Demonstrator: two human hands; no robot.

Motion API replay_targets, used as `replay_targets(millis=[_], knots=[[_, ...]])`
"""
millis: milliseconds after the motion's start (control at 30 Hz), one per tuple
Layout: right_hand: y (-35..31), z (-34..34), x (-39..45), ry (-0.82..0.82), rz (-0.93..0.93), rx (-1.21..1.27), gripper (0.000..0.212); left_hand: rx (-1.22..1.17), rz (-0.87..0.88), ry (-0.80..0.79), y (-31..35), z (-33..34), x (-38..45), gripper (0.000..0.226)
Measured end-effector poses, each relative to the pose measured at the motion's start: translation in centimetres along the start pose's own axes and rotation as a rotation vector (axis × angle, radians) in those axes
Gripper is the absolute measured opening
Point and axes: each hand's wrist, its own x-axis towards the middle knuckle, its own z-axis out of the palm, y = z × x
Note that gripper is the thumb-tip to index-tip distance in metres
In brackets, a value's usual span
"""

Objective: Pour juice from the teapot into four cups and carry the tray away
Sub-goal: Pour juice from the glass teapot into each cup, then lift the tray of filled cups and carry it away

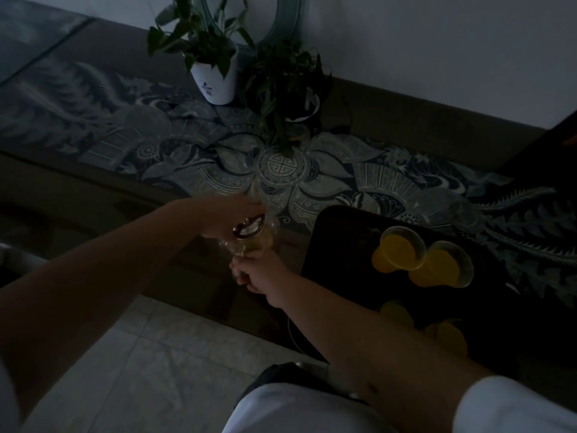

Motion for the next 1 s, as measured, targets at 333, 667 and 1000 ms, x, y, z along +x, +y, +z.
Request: replay_targets(millis=[333,667,1000], knots=[[1.4,-1.2,-0.6,0.132,-0.084,-0.156,0.027,0.201,0.001,0.050,1.3,0.7,-0.4,0.094],[3.6,-13.6,-9.6,0.396,-0.269,-0.219,0.048,-0.630,-0.153,0.437,11.1,1.7,-0.2,0.087],[11.5,-29.9,-18.0,1.102,-0.071,-0.685,0.062,-1.010,-0.349,0.273,15.9,9.3,7.6,0.069]])
